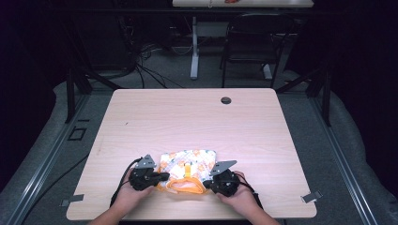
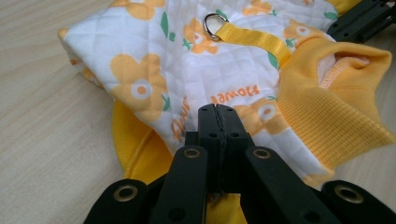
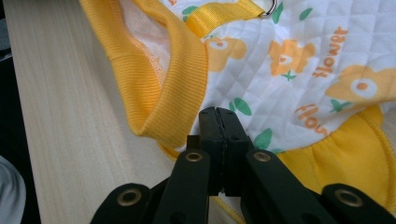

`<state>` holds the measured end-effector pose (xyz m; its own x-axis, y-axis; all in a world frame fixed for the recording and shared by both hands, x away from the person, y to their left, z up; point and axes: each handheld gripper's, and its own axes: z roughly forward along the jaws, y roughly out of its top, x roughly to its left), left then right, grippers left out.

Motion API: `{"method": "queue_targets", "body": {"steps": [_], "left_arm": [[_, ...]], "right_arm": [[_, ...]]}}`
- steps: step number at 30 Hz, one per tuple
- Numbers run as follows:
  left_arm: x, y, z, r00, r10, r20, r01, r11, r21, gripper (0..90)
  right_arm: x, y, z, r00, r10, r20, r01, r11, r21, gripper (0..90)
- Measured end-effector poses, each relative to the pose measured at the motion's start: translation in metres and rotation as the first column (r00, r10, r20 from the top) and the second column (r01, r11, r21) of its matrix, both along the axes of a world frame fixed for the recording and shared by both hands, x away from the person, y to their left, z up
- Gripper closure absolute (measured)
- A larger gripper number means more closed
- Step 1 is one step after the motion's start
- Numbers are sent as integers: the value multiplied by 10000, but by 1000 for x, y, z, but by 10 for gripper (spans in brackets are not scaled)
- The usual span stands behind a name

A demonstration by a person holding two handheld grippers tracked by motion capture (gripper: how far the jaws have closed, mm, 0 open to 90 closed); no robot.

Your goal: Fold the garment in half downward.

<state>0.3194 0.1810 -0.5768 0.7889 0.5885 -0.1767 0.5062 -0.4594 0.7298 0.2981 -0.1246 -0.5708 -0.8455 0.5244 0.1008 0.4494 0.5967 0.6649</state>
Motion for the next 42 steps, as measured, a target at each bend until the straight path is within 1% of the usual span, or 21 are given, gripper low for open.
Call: {"method": "queue_targets", "body": {"steps": [3, 4, 6, 9, 10, 11, 12, 13, 15, 16, 19, 20, 22, 27, 30, 31, 32, 37, 38, 41, 42], "left_arm": [[4, -1, 0, 9999, 90, 46, -90, 10000, 10, 898], [5, -2, 0, 9999, 139, 26, -139, 9999, 5, 898], [8, -3, 0, 9998, 211, 70, -211, 9998, 36, 898], [12, -5, 0, 9996, 250, 131, -251, 9996, 89, 898], [13, -6, 0, 9995, 292, 126, -292, 9995, 76, 898], [15, -6, 0, 9994, 283, 216, -285, 9995, 101, 898], [16, -7, -1, 9991, 382, 181, -383, 9993, 31, 898], [17, -6, -1, 9992, 349, 186, -350, 9994, 32, 898], [20, -7, -2, 9989, 437, 197, -436, 9990, -69, 898], [21, -7, -2, 9988, 456, 166, -453, 9989, -128, 898], [24, -7, -3, 9983, 546, 195, -543, 9984, -162, 898], [25, -7, -3, 9980, 620, 125, -617, 9979, -196, 898], [29, -8, -2, 9978, 631, 182, -629, 9980, -86, 898], [36, -10, -2, 9966, 786, 252, -783, 9968, -133, 898], [40, -10, -2, 9965, 783, 279, -781, 9969, -79, 898], [41, -10, -3, 9960, 857, 249, -853, 9962, -178, 898], [42, -10, -3, 9960, 844, 298, -839, 9963, -173, 899], [47, -7, -5, 9951, 961, 252, -950, 9945, -438, 898], [48, -7, -6, 9941, 1070, 172, -1059, 9928, -551, 899], [51, -6, -7, 9935, 1128, 170, -1115, 9917, -638, 899], [52, -6, -8, 9925, 1208, 171, -1193, 9901, -745, 899]], "right_arm": [[2, 0, 0, 10000, -36, 31, 36, 10000, -3, 900], [3, 0, 0, 10000, -68, -38, 68, 10000, 7, 900], [6, -1, -1, 9999, -157, -24, 157, 9998, 142, 900], [8, -2, -1, 9997, -217, -55, 218, 9997, 117, 900], [9, -2, -1, 9995, -314, -51, 315, 9992, 230, 900], [10, -2, -2, 9994, -352, -39, 353, 9991, 224, 900], [11, -3, -2, 9993, -383, -51, 384, 9990, 219, 900], [13, -3, -2, 9990, -448, -67, 450, 9987, 252, 900], [15, -3, -1, 9989, -460, -61, 461, 9987, 213, 900], [17, -3, 0, 9990, -440, 23, 440, 9990, 51, 900], [19, -2, 1, 9988, -476, 104, 477, 9988, -100, 900], [22, -1, 1, 9984, -554, 122, 555, 9984, -122, 900], [24, -1, 1, 9984, -558, 110, 559, 9983, -137, 900], [30, -2, 0, 9971, -757, 48, 757, 9971, -35, 900], [34, -2, 0, 9966, -824, 6, 824, 9966, -16, 900], [35, -2, 0, 9967, -809, 52, 809, 9967, -39, 900], [38, -1, 1, 9967, -814, 72, 815, 9966, -156, 900], [45, 0, 1, 9960, -889, 92, 891, 9958, -214, 900], [46, 0, 1, 9958, -910, 90, 912, 9955, -245, 900], [49, 0, 0, 9951, -977, 153, 980, 9951, -156, 900], [50, 0, 0, 9951, -977, 126, 978, 9951, -106, 900]]}}
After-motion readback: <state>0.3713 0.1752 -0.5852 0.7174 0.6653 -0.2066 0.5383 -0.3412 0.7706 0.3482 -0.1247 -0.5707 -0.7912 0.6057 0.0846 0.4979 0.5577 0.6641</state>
